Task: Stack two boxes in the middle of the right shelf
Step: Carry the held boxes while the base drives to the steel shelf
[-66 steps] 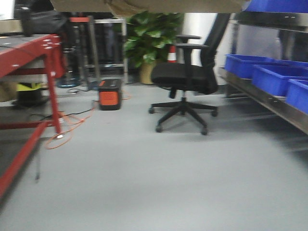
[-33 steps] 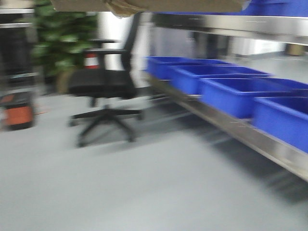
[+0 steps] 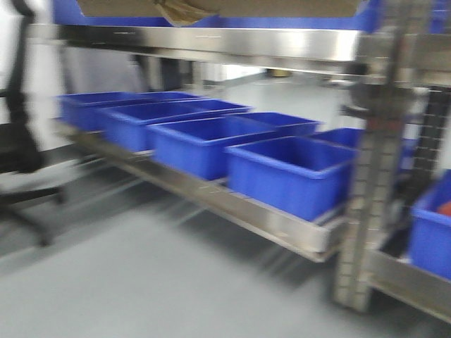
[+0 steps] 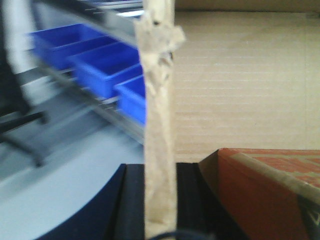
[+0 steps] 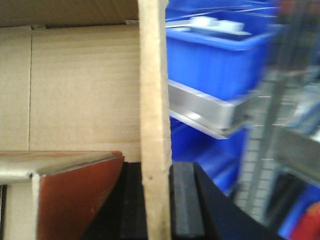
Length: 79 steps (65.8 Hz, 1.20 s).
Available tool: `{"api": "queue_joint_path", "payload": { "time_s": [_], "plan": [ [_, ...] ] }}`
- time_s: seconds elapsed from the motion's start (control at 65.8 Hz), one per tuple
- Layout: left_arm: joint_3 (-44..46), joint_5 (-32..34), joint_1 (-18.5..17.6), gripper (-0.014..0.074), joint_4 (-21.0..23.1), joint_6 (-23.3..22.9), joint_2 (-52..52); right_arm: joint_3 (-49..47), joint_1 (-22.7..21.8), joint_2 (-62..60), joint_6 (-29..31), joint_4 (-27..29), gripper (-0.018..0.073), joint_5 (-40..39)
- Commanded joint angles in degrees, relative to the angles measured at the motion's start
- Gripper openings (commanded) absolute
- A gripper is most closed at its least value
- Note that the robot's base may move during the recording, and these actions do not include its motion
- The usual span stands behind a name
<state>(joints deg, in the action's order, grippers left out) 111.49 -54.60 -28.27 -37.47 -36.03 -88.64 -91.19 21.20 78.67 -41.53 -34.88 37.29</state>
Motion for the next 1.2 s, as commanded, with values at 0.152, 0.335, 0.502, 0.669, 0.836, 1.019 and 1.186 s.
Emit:
{"api": "queue_joint_path", "payload": {
  "time_s": [0.152, 0.335, 0.502, 0.669, 0.836, 1.019, 1.186],
  "plan": [
    [0.73, 0.14, 0.64, -0.0111, -3.30, -0.30, 0.67, -0.77, -0.53, -1.00, 0.02, -2.90, -0.0162, -1.80],
    [0.73, 0.14, 0.64, -0.0111, -3.30, -0.30, 0.67, -0.77, -0.53, -1.00, 0.02, -2.90, -0.0162, -1.80],
    [0.73, 0.12, 0.64, -0.0111, -3.40, -0.30, 0.67, -0.77, -0.53, -1.00, 0.02, -2.90, -0.0162, -1.80],
    [0.73, 0.12, 0.64, -0.0111, -3.40, -0.30, 0.67, -0.77, -0.53, -1.00, 0.02, -2.90, -0.0162, -1.80],
    [0.73, 0.12, 0.64, -0.0111, -3.40, -0.30, 0.67, -0.77, -0.53, -1.00, 0.02, -2.90, -0.0162, -1.80],
    [0.73, 0.12, 0.64, -0.0111, -3.40, -0.30, 0.67, -0.77, -0.53, -1.00, 0.02, -2.90, -0.0162, -1.80],
    [0.73, 0.12, 0.64, -0.0111, -3.40, -0.30, 0.67, -0.77, -0.53, -1.00, 0.02, -2.90, -0.0162, -1.80]
  ]
}}
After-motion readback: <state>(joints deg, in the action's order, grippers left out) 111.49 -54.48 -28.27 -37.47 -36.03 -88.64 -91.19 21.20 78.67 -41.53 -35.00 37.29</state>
